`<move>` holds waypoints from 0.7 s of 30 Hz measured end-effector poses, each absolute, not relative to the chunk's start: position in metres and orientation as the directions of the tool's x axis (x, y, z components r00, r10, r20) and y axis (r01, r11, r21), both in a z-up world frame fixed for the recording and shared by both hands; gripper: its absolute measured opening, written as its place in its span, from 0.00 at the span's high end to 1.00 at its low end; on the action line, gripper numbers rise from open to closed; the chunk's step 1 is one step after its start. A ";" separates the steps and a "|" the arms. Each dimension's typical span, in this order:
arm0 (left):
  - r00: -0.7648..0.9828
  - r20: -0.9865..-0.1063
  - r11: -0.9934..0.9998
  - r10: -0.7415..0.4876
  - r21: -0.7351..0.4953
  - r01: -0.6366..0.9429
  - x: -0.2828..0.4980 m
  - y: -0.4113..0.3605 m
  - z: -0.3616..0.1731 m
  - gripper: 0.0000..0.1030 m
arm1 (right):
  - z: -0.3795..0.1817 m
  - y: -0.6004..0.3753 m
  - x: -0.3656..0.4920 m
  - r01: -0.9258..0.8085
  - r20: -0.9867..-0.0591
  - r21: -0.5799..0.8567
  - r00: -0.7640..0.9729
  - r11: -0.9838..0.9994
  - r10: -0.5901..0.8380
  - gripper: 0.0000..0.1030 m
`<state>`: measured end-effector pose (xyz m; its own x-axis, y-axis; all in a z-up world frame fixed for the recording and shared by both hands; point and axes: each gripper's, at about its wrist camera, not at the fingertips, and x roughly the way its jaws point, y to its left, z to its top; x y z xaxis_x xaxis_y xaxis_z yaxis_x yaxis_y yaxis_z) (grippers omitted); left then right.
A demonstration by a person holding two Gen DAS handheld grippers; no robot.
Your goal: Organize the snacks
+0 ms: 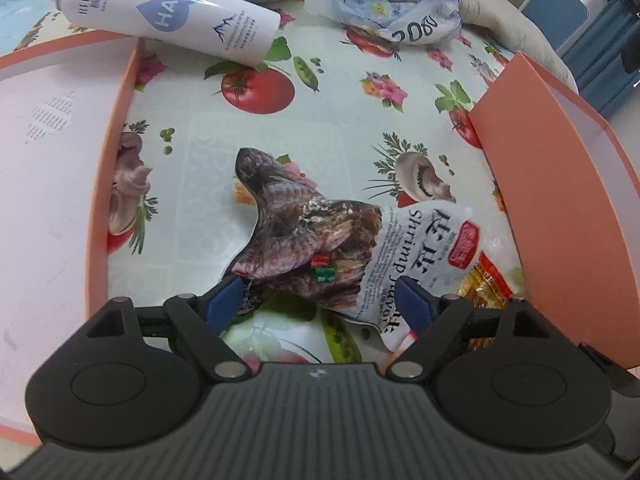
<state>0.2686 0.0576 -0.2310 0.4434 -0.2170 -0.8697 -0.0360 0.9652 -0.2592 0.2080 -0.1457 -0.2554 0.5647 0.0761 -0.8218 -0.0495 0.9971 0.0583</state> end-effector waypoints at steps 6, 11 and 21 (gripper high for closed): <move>0.458 -0.868 0.975 -0.192 -0.224 -0.014 0.269 0.052 -0.240 0.19 | -0.265 -0.139 0.205 -0.078 -0.809 0.023 0.584 0.997 0.064 0.22; 0.473 -0.859 0.974 -0.195 -0.226 -0.009 0.272 0.050 -0.241 0.34 | -0.266 -0.137 0.210 -0.142 -0.804 0.010 0.587 0.990 0.092 0.30; 0.489 -0.844 0.968 -0.218 -0.252 -0.005 0.274 0.046 -0.231 0.65 | -0.255 -0.144 0.208 -0.188 -0.795 0.021 0.592 0.982 0.131 0.47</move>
<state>0.2742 0.0457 -0.2309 0.4894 -0.2176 -0.8445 -0.0050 0.9676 -0.2523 0.2076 -0.1440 -0.2553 0.5924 0.1307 -0.7949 -0.1881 0.9819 0.0213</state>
